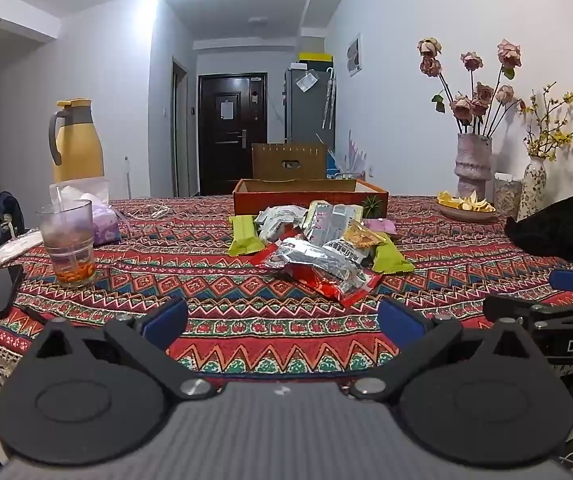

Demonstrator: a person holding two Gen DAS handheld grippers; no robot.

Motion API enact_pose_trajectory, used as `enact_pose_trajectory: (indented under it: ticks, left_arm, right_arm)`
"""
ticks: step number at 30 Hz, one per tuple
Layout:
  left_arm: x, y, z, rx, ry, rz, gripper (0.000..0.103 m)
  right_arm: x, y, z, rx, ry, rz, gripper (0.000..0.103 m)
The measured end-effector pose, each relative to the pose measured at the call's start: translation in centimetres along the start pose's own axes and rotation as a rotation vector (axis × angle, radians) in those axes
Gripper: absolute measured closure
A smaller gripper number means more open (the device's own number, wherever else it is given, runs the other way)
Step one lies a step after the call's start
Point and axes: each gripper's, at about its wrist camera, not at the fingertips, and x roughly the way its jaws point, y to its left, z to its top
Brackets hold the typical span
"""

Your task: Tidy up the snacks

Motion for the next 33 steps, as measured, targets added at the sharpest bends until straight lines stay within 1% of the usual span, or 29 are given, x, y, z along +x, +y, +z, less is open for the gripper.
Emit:
enact_pose_trajectory:
  ticks: [1, 2, 8, 11, 18, 33]
  left_arm:
    - [0.03, -0.01, 0.0, 0.001, 0.001, 0.0, 0.0]
    - [0.03, -0.02, 0.02, 0.002, -0.002, 0.0, 0.0]
    - [0.15, 0.0, 0.61, 0.002, 0.005, -0.004, 0.0]
    - [-0.07, -0.31, 0.23, 0.008, -0.012, 0.0, 0.0]
    - [-0.14, 0.06, 0.22, 0.003, -0.023, -0.006, 0.0]
    - [-0.17, 0.1, 0.21, 0.001, -0.024, -0.008, 0.0]
  right_arm:
    - [-0.07, 0.07, 0.04, 0.001, -0.001, -0.001, 0.0]
    - [0.07, 0.07, 0.13, 0.008, 0.031, 0.004, 0.0]
    - [0.13, 0.03, -0.11, 0.009, 0.028, 0.009, 0.0]
    - [0.26, -0.04, -0.33, 0.007, 0.024, 0.01, 0.0]
    - [0.21, 0.21, -0.17, 0.001, 0.032, 0.006, 0.0]
    - [0.3, 0.18, -0.24, 0.007, 0.039, 0.006, 0.0]
